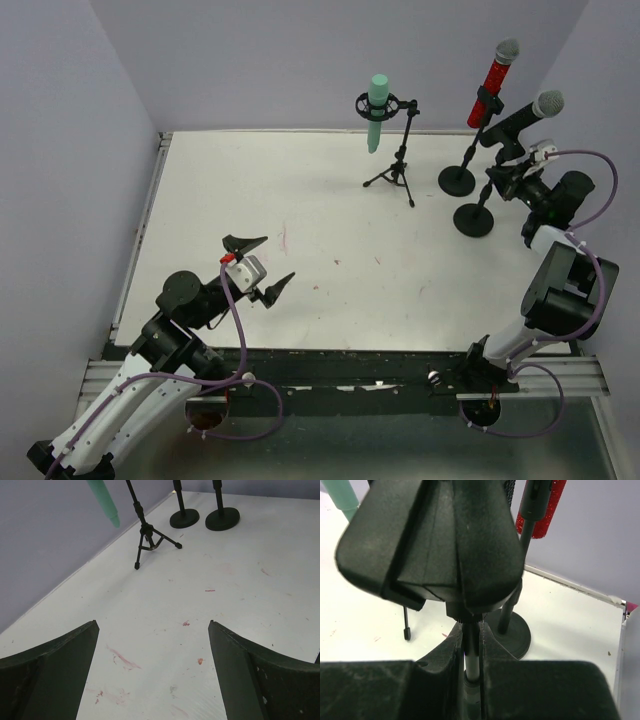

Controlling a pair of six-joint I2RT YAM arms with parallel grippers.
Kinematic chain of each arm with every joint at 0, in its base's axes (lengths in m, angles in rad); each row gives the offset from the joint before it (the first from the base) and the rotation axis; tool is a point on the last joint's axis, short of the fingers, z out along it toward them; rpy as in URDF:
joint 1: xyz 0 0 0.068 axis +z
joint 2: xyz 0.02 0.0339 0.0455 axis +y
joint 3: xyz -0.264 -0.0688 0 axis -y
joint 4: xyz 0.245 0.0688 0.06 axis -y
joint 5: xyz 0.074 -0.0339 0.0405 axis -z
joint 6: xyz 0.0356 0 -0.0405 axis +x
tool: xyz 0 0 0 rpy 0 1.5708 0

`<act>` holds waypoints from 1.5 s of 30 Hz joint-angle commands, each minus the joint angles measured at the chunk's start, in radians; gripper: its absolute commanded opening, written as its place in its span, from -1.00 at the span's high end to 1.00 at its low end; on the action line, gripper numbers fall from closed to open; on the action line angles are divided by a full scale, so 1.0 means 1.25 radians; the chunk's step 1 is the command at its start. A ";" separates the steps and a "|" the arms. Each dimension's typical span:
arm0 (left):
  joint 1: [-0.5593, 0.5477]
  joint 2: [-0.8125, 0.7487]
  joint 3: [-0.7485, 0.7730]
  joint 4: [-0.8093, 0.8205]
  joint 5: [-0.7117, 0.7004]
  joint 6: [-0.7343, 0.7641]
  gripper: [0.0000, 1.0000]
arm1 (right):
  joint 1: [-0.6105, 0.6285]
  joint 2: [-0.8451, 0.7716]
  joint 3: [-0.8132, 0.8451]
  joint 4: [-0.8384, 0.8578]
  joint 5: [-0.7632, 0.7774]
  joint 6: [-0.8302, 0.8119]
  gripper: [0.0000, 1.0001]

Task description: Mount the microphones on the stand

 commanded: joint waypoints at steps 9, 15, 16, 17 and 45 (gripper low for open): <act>0.003 -0.008 -0.003 0.012 0.012 0.000 -0.97 | -0.043 -0.018 -0.050 0.113 -0.059 0.051 0.25; 0.003 -0.019 -0.004 0.012 0.012 -0.005 -0.97 | -0.063 -0.037 -0.051 0.094 -0.067 0.081 -0.08; 0.004 -0.024 -0.004 0.012 0.012 -0.007 -0.97 | -0.068 -0.046 -0.055 0.087 -0.065 0.082 -0.15; 0.003 -0.027 -0.003 0.009 0.012 -0.013 -0.97 | -0.071 -0.053 -0.057 0.077 -0.065 0.080 -0.24; 0.156 -0.027 0.094 -0.086 -0.163 -0.270 -0.97 | -0.199 -0.366 0.101 -1.319 -0.165 -0.513 -0.87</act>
